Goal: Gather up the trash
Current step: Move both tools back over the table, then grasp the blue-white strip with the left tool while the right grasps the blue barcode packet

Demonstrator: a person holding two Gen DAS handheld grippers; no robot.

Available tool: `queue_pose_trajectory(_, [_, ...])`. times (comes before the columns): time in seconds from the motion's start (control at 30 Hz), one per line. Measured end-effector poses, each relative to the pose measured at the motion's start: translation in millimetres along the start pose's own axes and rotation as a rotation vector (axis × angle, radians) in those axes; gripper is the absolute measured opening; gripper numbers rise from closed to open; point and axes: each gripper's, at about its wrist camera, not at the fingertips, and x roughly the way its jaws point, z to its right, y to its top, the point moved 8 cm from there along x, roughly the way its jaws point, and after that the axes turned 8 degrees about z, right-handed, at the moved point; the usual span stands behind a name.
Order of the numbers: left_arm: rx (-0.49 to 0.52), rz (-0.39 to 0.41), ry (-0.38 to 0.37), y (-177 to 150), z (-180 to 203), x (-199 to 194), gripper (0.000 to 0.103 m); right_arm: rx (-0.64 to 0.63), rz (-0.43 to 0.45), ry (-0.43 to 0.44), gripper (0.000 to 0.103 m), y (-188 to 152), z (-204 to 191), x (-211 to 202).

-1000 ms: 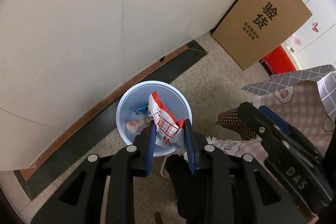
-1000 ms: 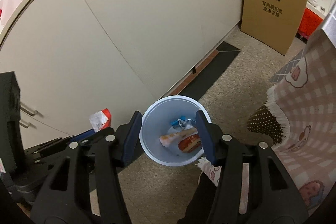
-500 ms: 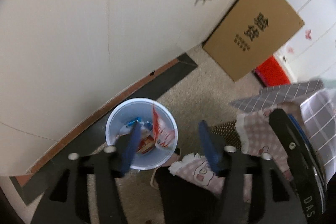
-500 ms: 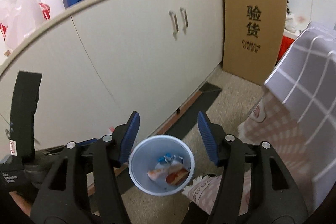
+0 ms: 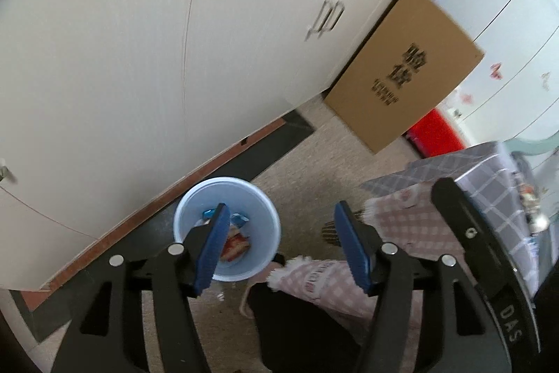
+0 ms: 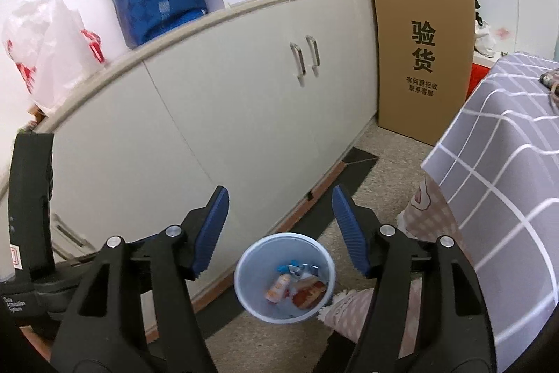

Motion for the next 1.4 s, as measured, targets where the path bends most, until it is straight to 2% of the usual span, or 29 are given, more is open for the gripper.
queue_pose_trajectory(0.1, [-0.001, 0.051, -0.01, 10, 8, -27, 0.062, 0.042, 0.002, 0.063, 0.066, 15, -5, -20])
queue_pose_trajectory(0.17, [0.015, 0.098, 0.009, 18, 16, -47, 0.063, 0.124, -0.04, 0.166, 0.066, 20, -10, -30])
queue_pose_trajectory(0.27, [0.048, 0.16, 0.043, 27, 31, -77, 0.066, 0.22, -0.073, 0.265, 0.066, 28, -14, -48])
queue_pose_trajectory(0.43, [0.121, 0.236, 0.027, 33, 67, -115, 0.07, 0.315, -0.054, 0.36, 0.067, 49, -10, -85])
queue_pose_trajectory(0.57, [0.198, 0.238, -0.022, 27, 112, -125, 0.07, 0.28, 0.029, 0.292, 0.067, 63, 18, -118])
queue_pose_trajectory(0.63, [0.241, 0.208, -0.058, 20, 141, -122, 0.07, 0.279, 0.054, 0.241, 0.067, 66, 40, -131])
queue_pose_trajectory(0.77, [0.34, 0.15, -0.144, -3, 204, -113, 0.07, 0.268, 0.108, 0.095, 0.067, 72, 102, -160])
queue_pose_trajectory(0.93, [0.537, 0.077, -0.246, -48, 293, -89, 0.07, 0.251, 0.148, -0.112, 0.067, 70, 184, -197])
queue_pose_trajectory(1.0, [0.637, 0.056, -0.254, -70, 324, -77, 0.07, 0.257, 0.147, -0.193, 0.067, 64, 219, -211])
queue_pose_trajectory(1.07, [0.704, 0.042, -0.234, -83, 343, -66, 0.07, 0.283, 0.132, -0.248, 0.067, 57, 250, -220])
queue_pose_trajectory(1.2, [0.827, 0.026, -0.251, -109, 384, -44, 0.07, 0.323, 0.099, -0.357, 0.067, 40, 304, -234])
queue_pose_trajectory(1.4, [0.891, -0.011, -0.229, -122, 406, -12, 0.065, 0.336, 0.049, -0.438, 0.067, 25, 347, -238])
